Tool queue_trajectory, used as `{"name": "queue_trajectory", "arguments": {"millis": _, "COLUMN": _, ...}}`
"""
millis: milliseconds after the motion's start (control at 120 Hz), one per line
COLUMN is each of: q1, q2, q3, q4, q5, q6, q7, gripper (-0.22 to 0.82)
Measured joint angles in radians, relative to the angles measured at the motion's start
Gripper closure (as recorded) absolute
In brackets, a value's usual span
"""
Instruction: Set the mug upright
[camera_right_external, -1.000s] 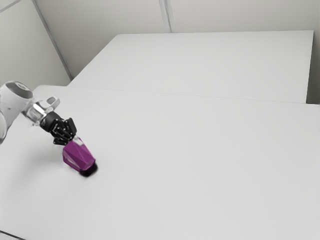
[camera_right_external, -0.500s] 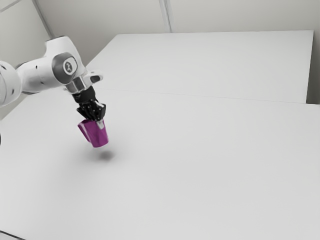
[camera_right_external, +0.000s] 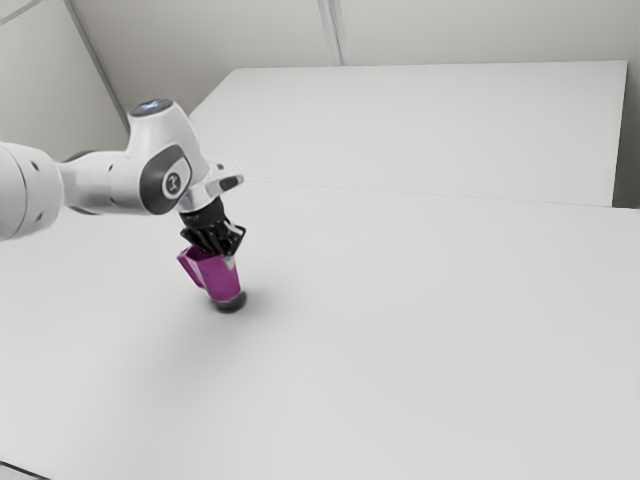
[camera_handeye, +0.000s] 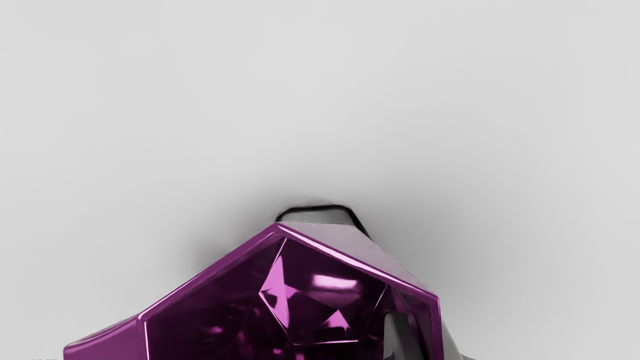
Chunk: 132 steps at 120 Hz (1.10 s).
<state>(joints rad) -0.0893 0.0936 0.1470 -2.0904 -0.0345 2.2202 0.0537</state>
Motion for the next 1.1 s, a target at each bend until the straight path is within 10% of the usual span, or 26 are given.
{"name": "queue_trajectory", "arguments": {"millis": 367, "q1": -0.009, "q2": 0.025, "q3": -0.007, "q4": -0.021, "q5": 0.004, "q6": 0.043, "q7": -0.135, "gripper": 0.78}}
{"name": "queue_trajectory", "arguments": {"millis": 675, "q1": -0.018, "q2": -0.021, "q3": -0.015, "q4": -0.012, "q5": 0.018, "q6": 0.016, "q7": -0.186, "gripper": 0.21}}
{"name": "queue_trajectory", "arguments": {"millis": 1100, "q1": -0.064, "q2": -0.057, "q3": -0.013, "q4": 0.321, "q5": 0.133, "q6": -0.26, "q7": -0.164, "gripper": 0.03}}
